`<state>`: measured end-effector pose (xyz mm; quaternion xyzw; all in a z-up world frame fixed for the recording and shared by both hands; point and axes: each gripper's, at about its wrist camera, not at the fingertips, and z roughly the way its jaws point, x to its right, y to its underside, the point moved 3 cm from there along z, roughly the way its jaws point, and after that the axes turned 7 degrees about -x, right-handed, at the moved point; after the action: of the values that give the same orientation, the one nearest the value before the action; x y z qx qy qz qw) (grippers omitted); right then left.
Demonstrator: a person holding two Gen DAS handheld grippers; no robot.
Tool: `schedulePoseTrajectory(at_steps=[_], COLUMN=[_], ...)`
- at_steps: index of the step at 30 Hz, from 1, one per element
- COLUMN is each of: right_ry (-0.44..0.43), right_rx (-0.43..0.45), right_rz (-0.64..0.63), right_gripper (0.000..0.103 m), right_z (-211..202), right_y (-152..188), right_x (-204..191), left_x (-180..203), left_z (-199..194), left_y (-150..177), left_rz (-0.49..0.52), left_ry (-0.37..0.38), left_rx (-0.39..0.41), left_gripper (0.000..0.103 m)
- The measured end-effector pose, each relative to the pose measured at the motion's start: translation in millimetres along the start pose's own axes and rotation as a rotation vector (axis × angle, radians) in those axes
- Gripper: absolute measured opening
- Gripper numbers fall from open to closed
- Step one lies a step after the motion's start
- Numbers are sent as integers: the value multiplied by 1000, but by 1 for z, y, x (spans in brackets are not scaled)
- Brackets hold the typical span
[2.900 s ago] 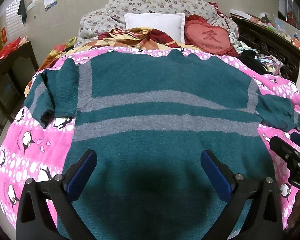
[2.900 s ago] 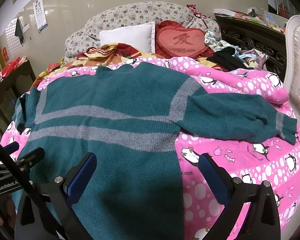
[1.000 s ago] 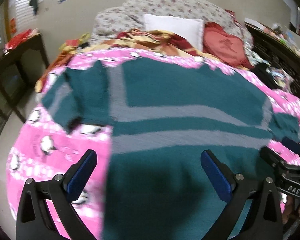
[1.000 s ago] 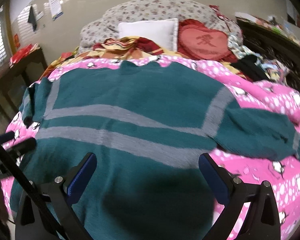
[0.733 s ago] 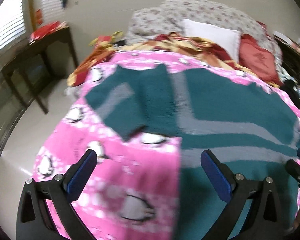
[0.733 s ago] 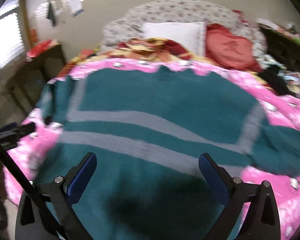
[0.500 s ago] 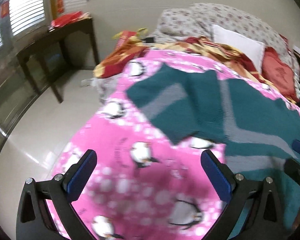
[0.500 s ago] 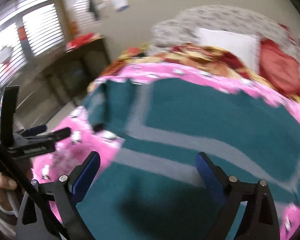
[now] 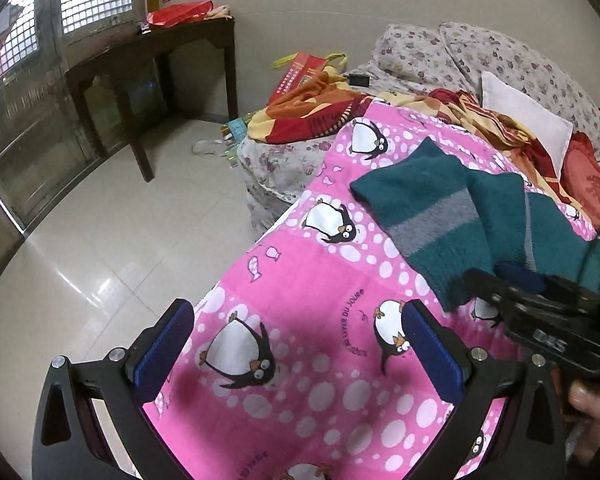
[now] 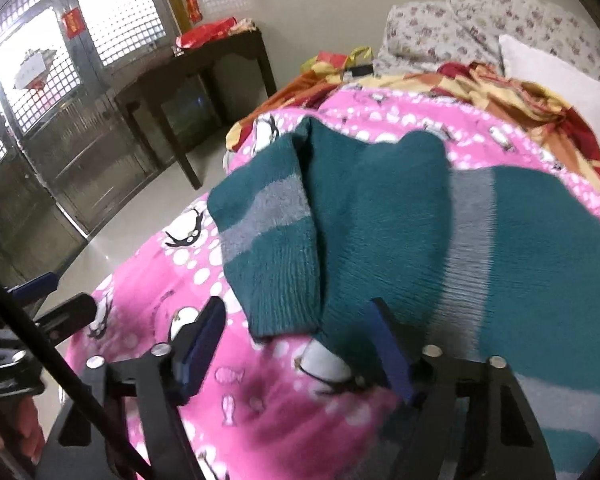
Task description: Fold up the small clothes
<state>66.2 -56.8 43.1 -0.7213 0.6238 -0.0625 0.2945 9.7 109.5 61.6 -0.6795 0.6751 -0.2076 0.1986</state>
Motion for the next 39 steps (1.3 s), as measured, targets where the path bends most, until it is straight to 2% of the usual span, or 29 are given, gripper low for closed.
schedulePoseTrajectory(at_steps=[2,3,4,6,11,16,20,23,28,33,39], right_ry=[10,13,-5,-34,-43,3,133,242,403,450,472], right_rx=[-13,-9,4,47,158,298,353,346,266,205,213], right_rz=[14,24,36,38,-6,-5,6,49,129,207,236], right_gripper=[42,24,18,15,14,13,13,13,13,13,13], right_z=[11,13,11,-3,-66,-149,-209,-238,-256,-248,-244], right_y=[-3,-3,-3,-1,6,17,34,50,79,101,112], right_x=[5,6,8,7,11,44,85,127,199,247,269], left_x=[1,2,3,4,14,41,69,88,120,151,192], left_z=[1,1,1,1,-2,-11,-18,-23,-23,-25,-23], left_y=[0,0,0,0,-1,-1,-1,-1,-1,-2,-12], left_rz=[6,8,10,11,19,56,103,136,178,233,318], left_ry=[-2,-1,0,4,16,42,62,76,82,87,122], left_rx=[-1,0,0,3,5,20,32,42,45,60,88], left_gripper=[103,103,103,103,103,103,103,103,103,103,103])
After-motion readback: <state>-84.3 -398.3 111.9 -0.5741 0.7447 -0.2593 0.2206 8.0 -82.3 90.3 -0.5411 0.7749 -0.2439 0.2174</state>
